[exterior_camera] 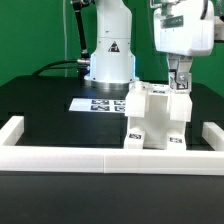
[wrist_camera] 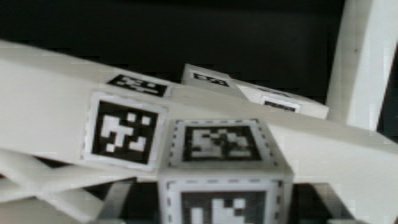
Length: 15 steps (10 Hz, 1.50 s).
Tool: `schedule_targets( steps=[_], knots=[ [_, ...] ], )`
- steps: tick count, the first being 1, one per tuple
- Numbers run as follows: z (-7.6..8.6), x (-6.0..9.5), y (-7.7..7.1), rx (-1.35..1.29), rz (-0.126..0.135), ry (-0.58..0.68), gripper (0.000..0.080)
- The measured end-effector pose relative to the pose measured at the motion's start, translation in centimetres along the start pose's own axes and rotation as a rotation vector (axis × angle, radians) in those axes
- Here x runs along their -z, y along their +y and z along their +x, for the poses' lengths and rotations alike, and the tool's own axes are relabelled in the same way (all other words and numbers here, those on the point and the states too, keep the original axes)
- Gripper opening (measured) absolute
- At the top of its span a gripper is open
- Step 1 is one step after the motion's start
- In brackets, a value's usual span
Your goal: Assemble chair
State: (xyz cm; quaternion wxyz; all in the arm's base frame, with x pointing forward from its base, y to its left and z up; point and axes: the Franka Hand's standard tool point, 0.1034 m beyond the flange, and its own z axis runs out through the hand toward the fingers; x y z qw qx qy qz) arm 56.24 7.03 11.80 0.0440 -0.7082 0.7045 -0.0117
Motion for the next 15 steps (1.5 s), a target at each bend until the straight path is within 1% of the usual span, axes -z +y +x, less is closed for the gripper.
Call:
schedule_targets(
  steps=[2,4,5,6,7,10,12,15],
  knots=[
    [-0.27,-0.03,0.02,-0.121,0.0,-0.005,0.0289],
    [-0.28,-0.06,0.05,-0.099,-0.001,-0.005,0.0294],
    [-0.29,-0.06,0.07,-0.064,-0.002,-0.005,0.0463],
    [-0.34,-0.01,0.02,-0.033,-0.003,-0.006,0.0606],
    [-0.36,0.02,-0.03,0.046,-0.002,-0.006,0.0636],
    [-0.85,0.15,-0.22,0.435,-0.004,0.017,0.0649],
    [-0.85,0.18,-0.28,0.618,-0.005,0.02,0.0649],
    [-0.92,0.18,-0.25,0.875,-0.015,0.029,0.0649]
  ],
)
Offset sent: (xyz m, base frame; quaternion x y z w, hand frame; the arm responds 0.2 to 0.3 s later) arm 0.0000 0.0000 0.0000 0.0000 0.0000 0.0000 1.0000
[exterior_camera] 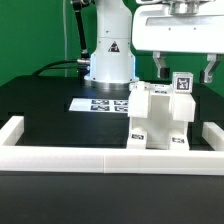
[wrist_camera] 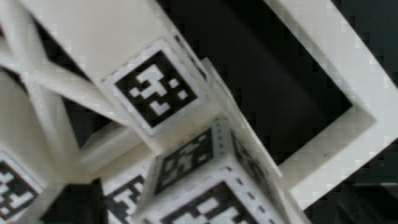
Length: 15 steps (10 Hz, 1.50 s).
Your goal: Assemble chair
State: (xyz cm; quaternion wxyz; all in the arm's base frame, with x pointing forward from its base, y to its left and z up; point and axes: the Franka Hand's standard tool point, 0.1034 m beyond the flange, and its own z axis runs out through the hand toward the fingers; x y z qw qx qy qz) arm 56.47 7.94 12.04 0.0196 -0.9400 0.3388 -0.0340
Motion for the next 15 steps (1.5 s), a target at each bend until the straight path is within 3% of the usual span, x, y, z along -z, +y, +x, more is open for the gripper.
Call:
schedule_targets(
  steps=[7,8,9,10,11,15],
  knots=[
    [0.27,0.0,0.26,0.459,-0.005,0.003,0.0649],
    [0.26,0.0,0.25,0.437,-0.005,0.003,0.0549],
    [0.27,0.0,0.25,0.424,-0.005,0.003,0.0549],
    [0.27,0.0,0.25,0.424,-0.005,0.003,0.0366],
    [0.28,0.01,0.24,0.416,-0.005,0.003,0.0282],
    [0.25,-0.03,0.24,0.069,-0.001,0.001,0.0283]
  ],
)
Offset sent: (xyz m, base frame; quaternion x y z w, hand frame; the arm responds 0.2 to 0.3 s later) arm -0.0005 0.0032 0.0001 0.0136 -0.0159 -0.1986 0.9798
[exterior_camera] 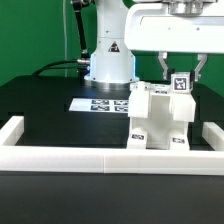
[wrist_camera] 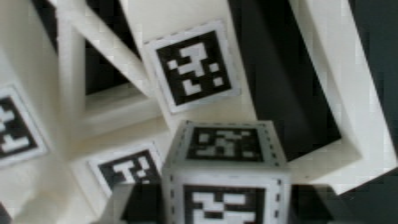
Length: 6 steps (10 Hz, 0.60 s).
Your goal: Assemble chair
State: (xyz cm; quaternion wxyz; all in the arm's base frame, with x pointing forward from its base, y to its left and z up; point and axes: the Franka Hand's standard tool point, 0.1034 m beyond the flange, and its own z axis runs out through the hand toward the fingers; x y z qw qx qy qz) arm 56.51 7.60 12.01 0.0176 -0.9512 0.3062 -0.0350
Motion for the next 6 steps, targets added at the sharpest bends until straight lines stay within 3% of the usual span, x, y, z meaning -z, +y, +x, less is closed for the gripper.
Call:
schedule_targets(
  steps=[6],
  knots=[
    [-0.05,-0.06,-0.08,-0.532,0.022,-0.021,0.0284]
  ],
)
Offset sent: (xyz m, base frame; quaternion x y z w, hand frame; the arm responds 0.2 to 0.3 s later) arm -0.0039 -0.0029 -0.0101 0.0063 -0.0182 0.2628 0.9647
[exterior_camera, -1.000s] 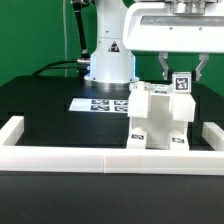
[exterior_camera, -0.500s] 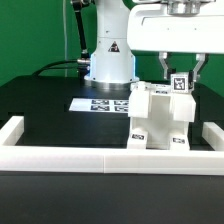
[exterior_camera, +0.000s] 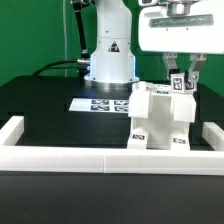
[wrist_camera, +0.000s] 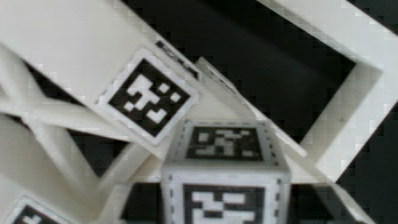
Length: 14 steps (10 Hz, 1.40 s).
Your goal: Assemble chair
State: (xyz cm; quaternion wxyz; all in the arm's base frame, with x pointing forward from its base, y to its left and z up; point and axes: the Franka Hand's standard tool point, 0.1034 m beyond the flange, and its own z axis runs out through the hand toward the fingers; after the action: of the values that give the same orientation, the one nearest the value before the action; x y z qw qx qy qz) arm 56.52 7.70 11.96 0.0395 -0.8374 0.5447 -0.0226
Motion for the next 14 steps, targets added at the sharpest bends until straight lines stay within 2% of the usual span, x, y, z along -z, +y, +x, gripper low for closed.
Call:
schedule_targets(
  steps=[8,11,13,14],
  knots=[
    [-0.9,-0.1,-0.3,-0.611,0.011,-0.036,0.0284],
    [-1.0,-0.1,-0.4,-0.766,0.009,-0.043,0.0284],
    [-1.1,-0.1,-0.4,-0.751,0.009,-0.042,0.0284],
    [-1.1,-0.1,-0.3,-0.715,0.008,-0.042,0.0461]
  ],
)
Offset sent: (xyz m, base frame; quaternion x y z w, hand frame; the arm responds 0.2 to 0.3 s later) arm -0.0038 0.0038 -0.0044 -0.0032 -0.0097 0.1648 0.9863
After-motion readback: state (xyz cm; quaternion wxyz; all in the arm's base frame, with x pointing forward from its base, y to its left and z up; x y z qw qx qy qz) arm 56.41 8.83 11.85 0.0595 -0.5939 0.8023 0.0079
